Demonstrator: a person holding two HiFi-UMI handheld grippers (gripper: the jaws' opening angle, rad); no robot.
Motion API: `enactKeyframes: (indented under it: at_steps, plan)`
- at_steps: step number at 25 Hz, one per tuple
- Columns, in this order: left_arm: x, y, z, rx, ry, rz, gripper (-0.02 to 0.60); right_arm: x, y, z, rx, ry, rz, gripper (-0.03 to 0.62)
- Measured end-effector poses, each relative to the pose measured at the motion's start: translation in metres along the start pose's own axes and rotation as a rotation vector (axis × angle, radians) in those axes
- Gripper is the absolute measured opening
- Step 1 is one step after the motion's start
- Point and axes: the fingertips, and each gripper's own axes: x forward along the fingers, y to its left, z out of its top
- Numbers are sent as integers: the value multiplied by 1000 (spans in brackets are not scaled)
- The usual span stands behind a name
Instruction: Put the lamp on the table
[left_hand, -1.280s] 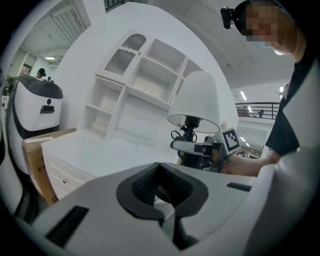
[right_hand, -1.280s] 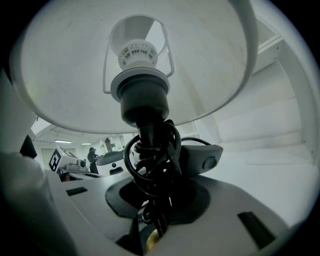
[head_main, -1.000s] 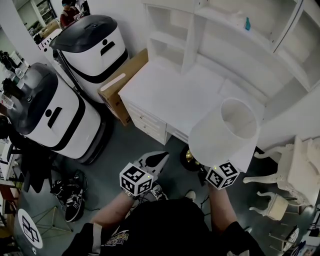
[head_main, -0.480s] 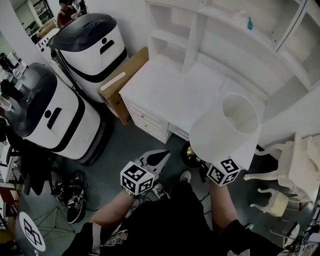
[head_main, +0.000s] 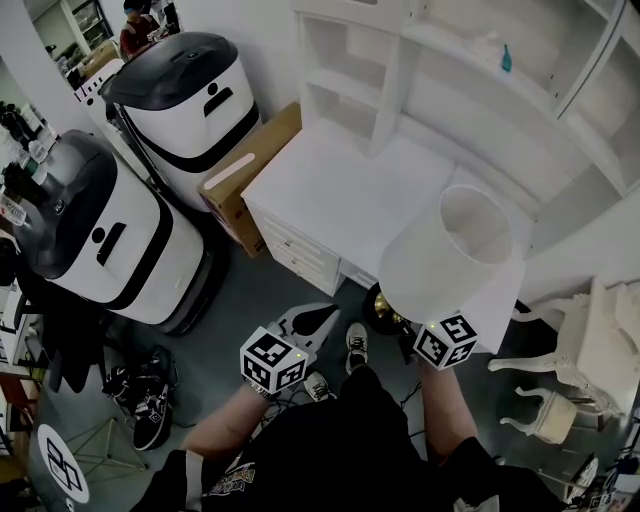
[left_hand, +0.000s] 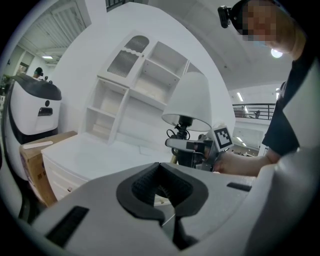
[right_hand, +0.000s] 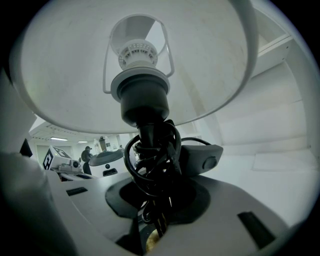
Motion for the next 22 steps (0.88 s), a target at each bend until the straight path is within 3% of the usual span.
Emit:
enactKeyframes:
  at_steps: [22]
  plan:
    - [84, 32, 40, 8, -12, -8, 6, 64, -82, 33, -9, 27, 56, 104]
